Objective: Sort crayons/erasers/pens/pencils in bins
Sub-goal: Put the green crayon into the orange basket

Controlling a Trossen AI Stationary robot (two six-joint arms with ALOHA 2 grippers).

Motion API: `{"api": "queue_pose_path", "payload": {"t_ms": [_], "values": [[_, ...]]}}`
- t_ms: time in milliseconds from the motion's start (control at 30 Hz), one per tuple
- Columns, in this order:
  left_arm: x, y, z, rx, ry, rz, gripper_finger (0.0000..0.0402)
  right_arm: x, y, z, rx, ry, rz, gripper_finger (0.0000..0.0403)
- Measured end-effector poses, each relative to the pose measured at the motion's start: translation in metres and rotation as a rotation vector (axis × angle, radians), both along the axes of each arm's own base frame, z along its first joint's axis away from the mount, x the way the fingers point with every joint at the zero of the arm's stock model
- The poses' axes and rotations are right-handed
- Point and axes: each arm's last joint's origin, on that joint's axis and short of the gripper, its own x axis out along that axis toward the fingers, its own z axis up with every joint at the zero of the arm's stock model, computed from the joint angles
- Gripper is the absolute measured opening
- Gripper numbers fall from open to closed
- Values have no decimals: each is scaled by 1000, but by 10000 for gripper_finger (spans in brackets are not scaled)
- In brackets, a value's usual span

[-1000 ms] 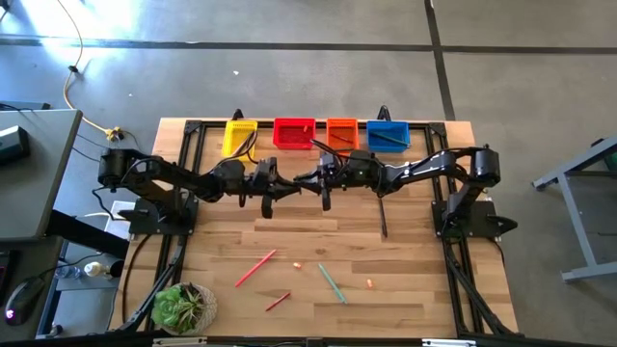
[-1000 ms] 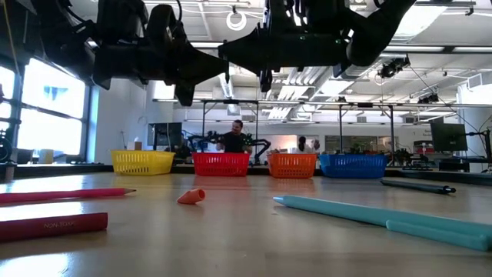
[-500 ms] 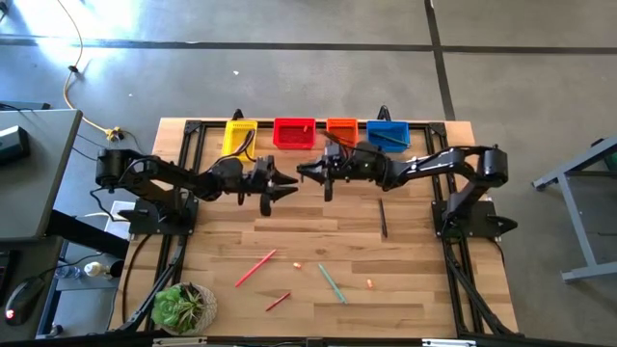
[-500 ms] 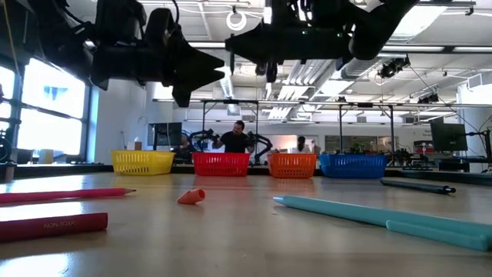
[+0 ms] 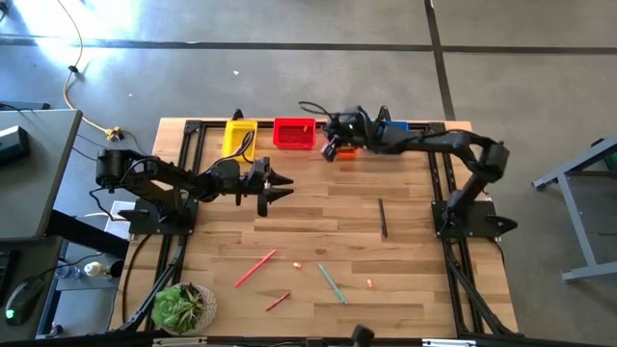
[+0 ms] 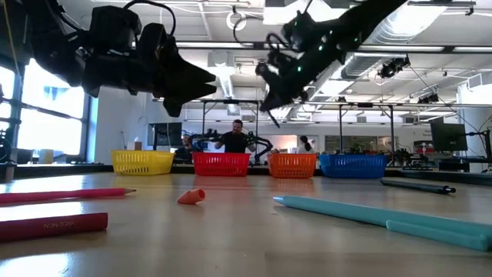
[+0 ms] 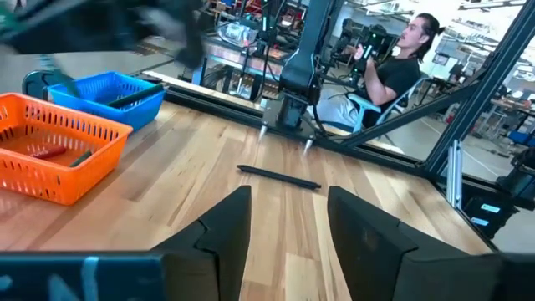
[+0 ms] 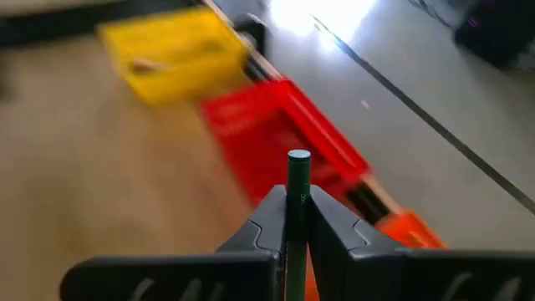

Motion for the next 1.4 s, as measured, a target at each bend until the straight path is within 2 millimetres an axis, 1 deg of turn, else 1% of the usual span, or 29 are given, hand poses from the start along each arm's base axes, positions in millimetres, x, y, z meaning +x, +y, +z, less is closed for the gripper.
{"api": "queue_pose_path", "payload": {"t_ms": [133,267,400,700,933,1200,1300,1400], "values": [[0,0,0,6,2,0,141,-8,-32,-21,22,94,-67,16],[0,-1,-1,6,9,-2,136,-15,-52,-39,64,125,-99,16],[0,-1,-1,31,13,-4,132,-17,-61,-54,89,153,-116,16],[0,-1,-1,32,13,-4,131,-18,-69,-70,105,188,-125,16],[0,-1,-1,31,13,-4,131,-21,-73,-70,108,190,-137,24],[0,-1,-1,31,12,-4,131,-25,-77,-71,112,203,-149,72],[0,-1,-1,31,13,-4,131,-25,-74,-64,94,195,-140,78],[0,0,-3,49,37,15,131,-26,-68,-52,58,203,-125,68]]}}
